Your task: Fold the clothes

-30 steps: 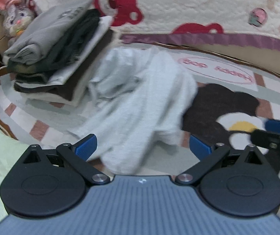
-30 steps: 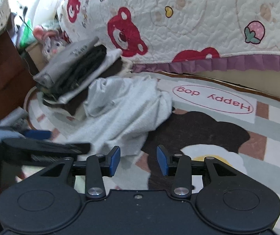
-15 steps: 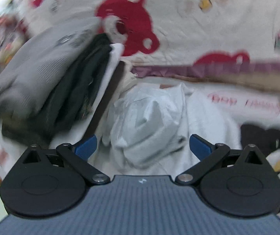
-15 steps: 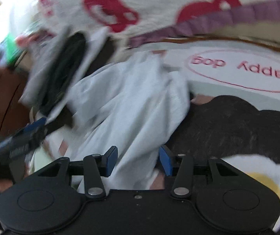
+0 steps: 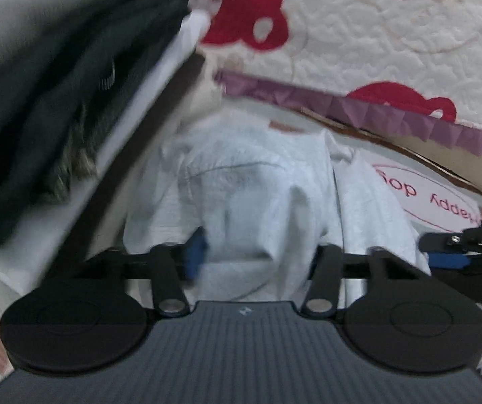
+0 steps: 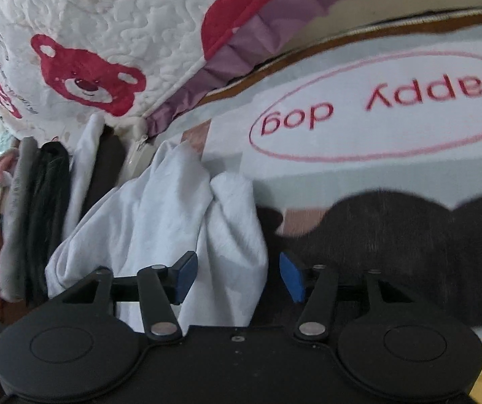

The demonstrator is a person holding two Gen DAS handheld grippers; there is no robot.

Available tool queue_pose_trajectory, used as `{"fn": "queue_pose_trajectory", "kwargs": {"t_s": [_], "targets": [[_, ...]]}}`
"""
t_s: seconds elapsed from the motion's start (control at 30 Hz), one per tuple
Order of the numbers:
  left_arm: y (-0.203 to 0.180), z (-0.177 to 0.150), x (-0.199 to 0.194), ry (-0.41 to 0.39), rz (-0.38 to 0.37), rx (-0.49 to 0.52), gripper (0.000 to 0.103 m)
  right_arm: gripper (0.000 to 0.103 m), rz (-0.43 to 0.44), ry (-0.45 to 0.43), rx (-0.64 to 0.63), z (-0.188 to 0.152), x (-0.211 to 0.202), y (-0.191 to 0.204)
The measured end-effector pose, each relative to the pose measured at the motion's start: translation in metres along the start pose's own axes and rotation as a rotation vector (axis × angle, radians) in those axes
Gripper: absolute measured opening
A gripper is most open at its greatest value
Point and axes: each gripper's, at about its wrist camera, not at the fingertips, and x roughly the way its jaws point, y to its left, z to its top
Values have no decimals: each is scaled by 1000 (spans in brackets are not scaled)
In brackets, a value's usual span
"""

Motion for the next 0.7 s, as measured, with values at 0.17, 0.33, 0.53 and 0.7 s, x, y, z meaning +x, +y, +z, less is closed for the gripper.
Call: {"fn": "queue_pose_trajectory", "kwargs": {"t_s": [0.17,0.33,0.53,0.7], "targets": [[-15,-10,2,-20,54,97,26,66,18,24,-22,-3,30,6],[-42,-17,-28,-115,84,228,14,10,129,-55,-169,-20,4,37],[-82,-18,-97,-286,-12,317,13,10,154,-265,-346,-39,-115,64],[-131,-22,-137,-367,-160,343,13,10,90,-426,-380,-60,-206,52]]}}
